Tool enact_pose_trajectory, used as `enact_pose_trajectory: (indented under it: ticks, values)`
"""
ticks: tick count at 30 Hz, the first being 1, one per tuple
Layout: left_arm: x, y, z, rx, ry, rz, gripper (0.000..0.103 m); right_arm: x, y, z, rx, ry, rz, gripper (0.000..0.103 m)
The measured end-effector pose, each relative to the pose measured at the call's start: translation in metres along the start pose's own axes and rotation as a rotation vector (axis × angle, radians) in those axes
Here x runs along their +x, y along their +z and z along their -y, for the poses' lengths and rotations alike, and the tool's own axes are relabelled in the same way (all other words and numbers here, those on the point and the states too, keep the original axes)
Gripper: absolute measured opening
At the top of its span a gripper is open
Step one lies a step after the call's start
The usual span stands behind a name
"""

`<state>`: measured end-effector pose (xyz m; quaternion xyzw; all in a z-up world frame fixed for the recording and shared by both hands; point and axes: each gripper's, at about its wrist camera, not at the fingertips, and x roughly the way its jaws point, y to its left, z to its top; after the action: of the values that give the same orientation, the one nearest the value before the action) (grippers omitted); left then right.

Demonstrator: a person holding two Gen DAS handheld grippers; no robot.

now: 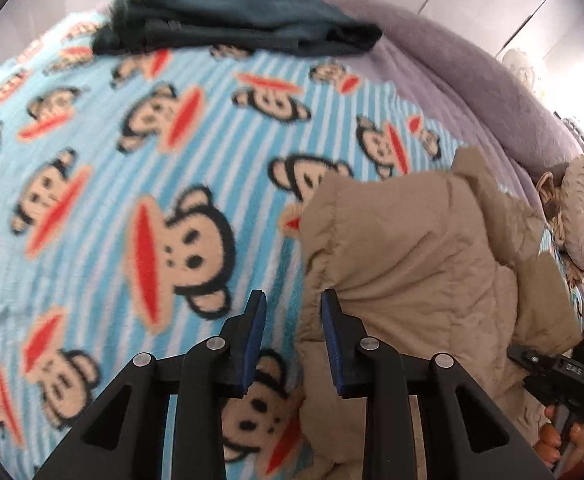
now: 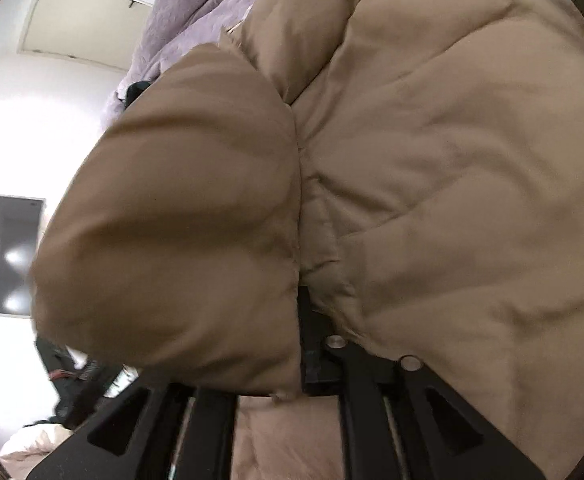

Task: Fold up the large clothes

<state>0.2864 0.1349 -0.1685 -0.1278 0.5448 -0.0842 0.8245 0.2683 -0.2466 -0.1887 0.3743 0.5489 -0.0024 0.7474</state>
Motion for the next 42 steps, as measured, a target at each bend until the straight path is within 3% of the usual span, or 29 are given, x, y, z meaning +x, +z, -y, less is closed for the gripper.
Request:
enact_pose_trajectory:
  ticks: [1,2,4,6,7,8,11,15,16,17,18,21,23,26,34,39,42]
  values:
    - [-0.011,0.000,0.000,0.002,0.017,0.030,0.030,-0.008,-0.001,-0.001,-0.012,-0.003,0.013,0.044]
    - [-0.021,0.000,0.001,0.012,0.027,0.055,0.030,-0.018,0.000,-0.002,-0.026,-0.039,0.033,0.074]
    - [-0.034,-0.001,0.002,0.030,0.028,0.072,0.032,-0.044,0.002,-0.002,-0.058,-0.143,0.117,0.079]
    - [-0.044,-0.004,0.009,0.050,0.054,0.096,0.068,-0.061,0.004,-0.003,-0.083,-0.182,0.146,0.079]
    - [-0.047,-0.006,0.012,0.058,0.061,0.114,0.092,-0.068,0.006,-0.005,-0.095,-0.195,0.167,0.079]
    - [-0.050,-0.006,0.018,0.077,0.069,0.133,0.103,-0.069,0.007,-0.011,-0.109,-0.199,0.178,0.079]
    - [-0.044,-0.005,0.035,0.120,0.090,0.127,0.102,-0.071,0.011,-0.014,-0.155,-0.206,0.177,0.079]
    - [-0.023,0.003,0.055,0.119,0.093,0.130,0.102,-0.069,0.019,0.001,-0.095,-0.247,0.193,0.074]
    - [-0.019,0.003,0.056,0.113,0.103,0.129,0.102,-0.066,0.022,0.001,-0.103,-0.245,0.192,0.059]
    - [-0.013,0.005,0.058,0.106,0.115,0.124,0.102,-0.061,0.024,-0.001,-0.135,-0.276,0.187,0.035]
    - [-0.002,0.008,0.058,0.095,0.124,0.107,0.102,-0.056,0.023,-0.001,-0.163,-0.312,0.176,0.025]
    - [0.033,0.011,0.052,0.057,0.179,0.069,0.097,-0.034,0.019,0.015,-0.196,-0.398,0.098,0.016]
    - [0.056,0.010,0.046,0.033,0.167,0.034,0.098,-0.027,0.016,0.025,-0.209,-0.404,0.094,0.011]
    - [0.070,0.003,0.046,0.048,0.187,0.046,0.103,-0.023,0.012,0.025,-0.249,-0.414,0.111,0.011]
    - [0.056,0.010,0.048,0.037,0.207,0.018,0.103,-0.021,0.010,0.019,-0.271,-0.436,0.117,0.011]
    - [0.018,0.007,0.062,0.087,0.232,0.059,0.103,-0.041,0.008,0.016,-0.259,-0.420,0.114,0.018]
    - [-0.008,-0.007,0.078,0.146,0.240,0.071,0.103,-0.059,0.004,0.017,-0.231,-0.402,0.114,0.030]
